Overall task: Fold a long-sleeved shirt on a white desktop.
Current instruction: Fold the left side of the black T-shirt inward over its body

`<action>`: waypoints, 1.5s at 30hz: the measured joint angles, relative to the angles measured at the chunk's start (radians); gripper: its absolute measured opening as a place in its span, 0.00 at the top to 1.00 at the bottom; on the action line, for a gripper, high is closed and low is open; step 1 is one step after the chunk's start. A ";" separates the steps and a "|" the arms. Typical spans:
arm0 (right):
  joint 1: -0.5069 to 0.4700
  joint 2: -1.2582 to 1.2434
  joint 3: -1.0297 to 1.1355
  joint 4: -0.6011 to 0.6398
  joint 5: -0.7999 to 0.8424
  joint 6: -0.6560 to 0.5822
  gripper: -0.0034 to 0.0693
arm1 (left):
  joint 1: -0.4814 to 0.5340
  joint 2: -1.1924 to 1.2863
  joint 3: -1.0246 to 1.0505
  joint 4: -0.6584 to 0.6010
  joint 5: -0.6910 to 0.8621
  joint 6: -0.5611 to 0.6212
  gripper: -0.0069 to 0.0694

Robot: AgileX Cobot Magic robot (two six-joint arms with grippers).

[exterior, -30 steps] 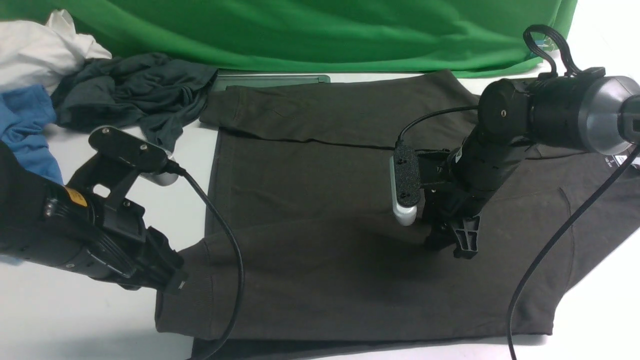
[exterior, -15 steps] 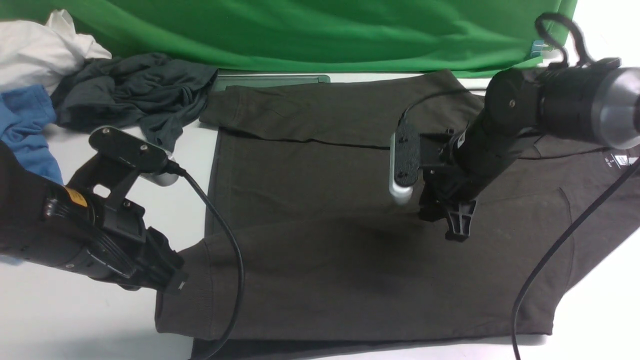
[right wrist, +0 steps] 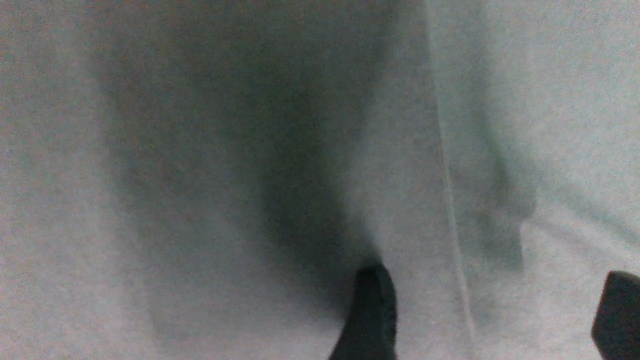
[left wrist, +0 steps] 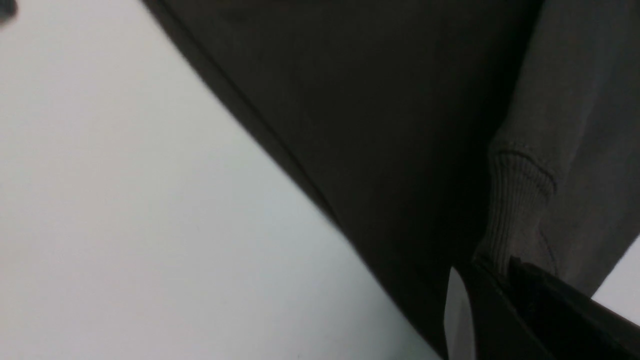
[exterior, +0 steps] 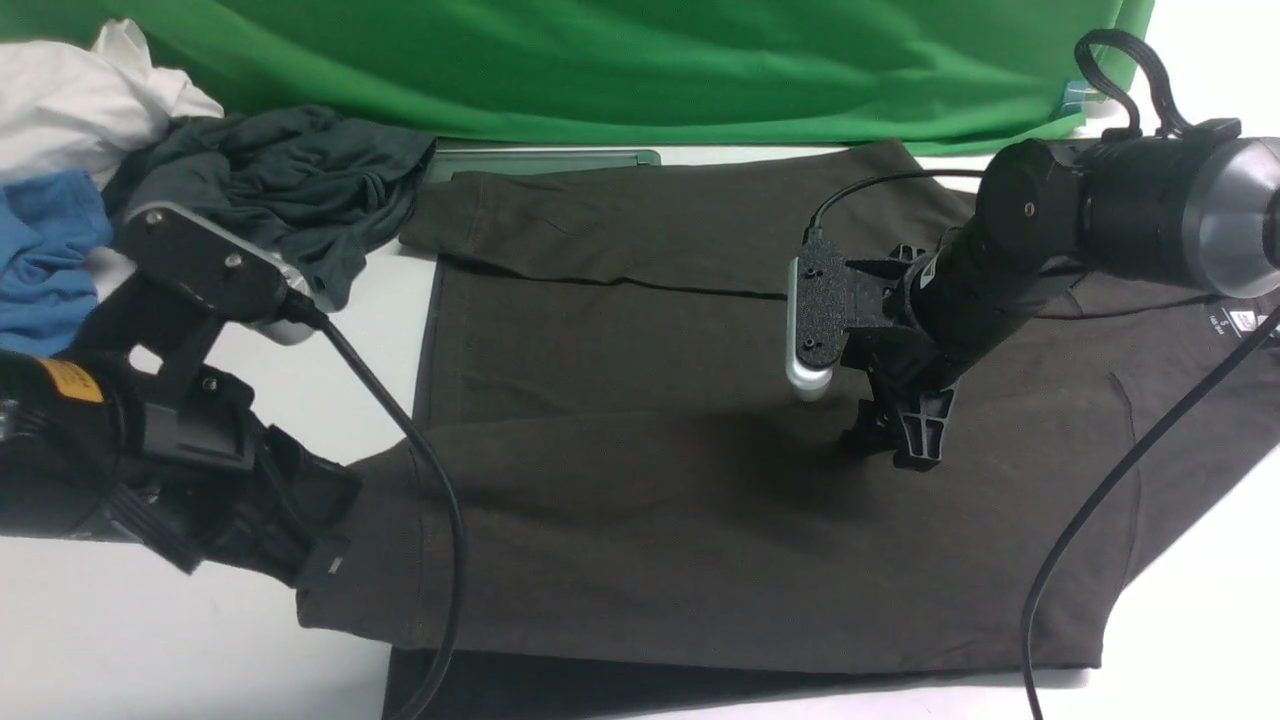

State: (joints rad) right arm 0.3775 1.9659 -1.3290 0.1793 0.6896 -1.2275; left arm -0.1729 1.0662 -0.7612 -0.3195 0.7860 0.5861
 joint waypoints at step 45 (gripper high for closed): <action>-0.016 -0.065 -0.003 -0.008 0.092 0.130 0.93 | 0.000 0.047 0.000 0.063 -0.087 -0.071 0.86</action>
State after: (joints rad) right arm 0.3616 1.9010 -1.3322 0.1714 0.7820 -1.0980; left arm -0.1729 1.1136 -0.7612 -0.2564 0.6994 0.5152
